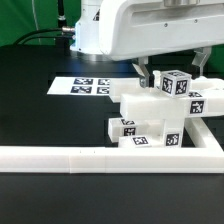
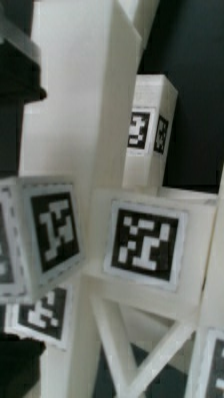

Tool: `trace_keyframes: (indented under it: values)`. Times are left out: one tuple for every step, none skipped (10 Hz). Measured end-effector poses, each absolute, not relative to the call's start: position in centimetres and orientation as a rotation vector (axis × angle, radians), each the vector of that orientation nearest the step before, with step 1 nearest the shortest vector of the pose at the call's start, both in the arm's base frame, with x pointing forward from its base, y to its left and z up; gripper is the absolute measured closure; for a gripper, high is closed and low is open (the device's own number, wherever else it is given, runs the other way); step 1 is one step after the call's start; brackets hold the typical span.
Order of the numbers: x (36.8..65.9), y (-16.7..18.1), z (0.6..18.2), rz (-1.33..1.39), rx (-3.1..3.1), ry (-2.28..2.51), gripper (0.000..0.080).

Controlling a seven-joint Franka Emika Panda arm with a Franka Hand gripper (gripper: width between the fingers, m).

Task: Assemble chair

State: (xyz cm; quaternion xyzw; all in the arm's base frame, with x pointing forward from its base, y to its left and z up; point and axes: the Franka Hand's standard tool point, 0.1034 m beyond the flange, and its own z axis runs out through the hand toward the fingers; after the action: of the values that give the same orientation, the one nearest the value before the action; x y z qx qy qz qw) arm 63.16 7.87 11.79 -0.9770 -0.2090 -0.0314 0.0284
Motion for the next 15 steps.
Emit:
trace_keyframes:
  values:
    - [63.16, 7.87, 11.79, -0.096, -3.018, -0.632, 0.0275]
    - [63.16, 7.87, 11.79, -0.096, -3.018, -0.631, 0.0415]
    - [63.16, 7.87, 11.80, -0.096, -3.020, -0.619, 0.0415]
    - [63.16, 7.87, 11.79, -0.096, -3.024, -0.596, 0.0517]
    - [63.16, 7.86, 11.79, -0.096, -3.024, -0.595, 0.0517]
    - [63.16, 7.88, 11.79, -0.094, -3.034, -0.535, 0.0517]
    - [63.16, 7.92, 11.80, -0.089, -3.052, -0.388, 0.0517]
    - [63.15, 7.98, 11.80, -0.084, -3.064, -0.225, 0.0517]
    - [63.15, 7.99, 11.80, -0.080, -3.068, -0.115, 0.0517]
    - [63.15, 8.00, 11.80, -0.079, -3.068, -0.085, 0.0515]
    - [63.15, 8.03, 11.80, -0.073, -3.066, 0.067, 0.0515]
    - [63.14, 8.06, 11.80, -0.070, -3.061, 0.162, 0.0515]
    - [63.14, 8.09, 11.80, -0.066, -3.052, 0.251, 0.0515]
    - [63.15, 8.17, 11.82, -0.061, -3.033, 0.374, 0.0515]
    - [63.15, 8.23, 11.82, -0.056, -3.015, 0.470, 0.0515]
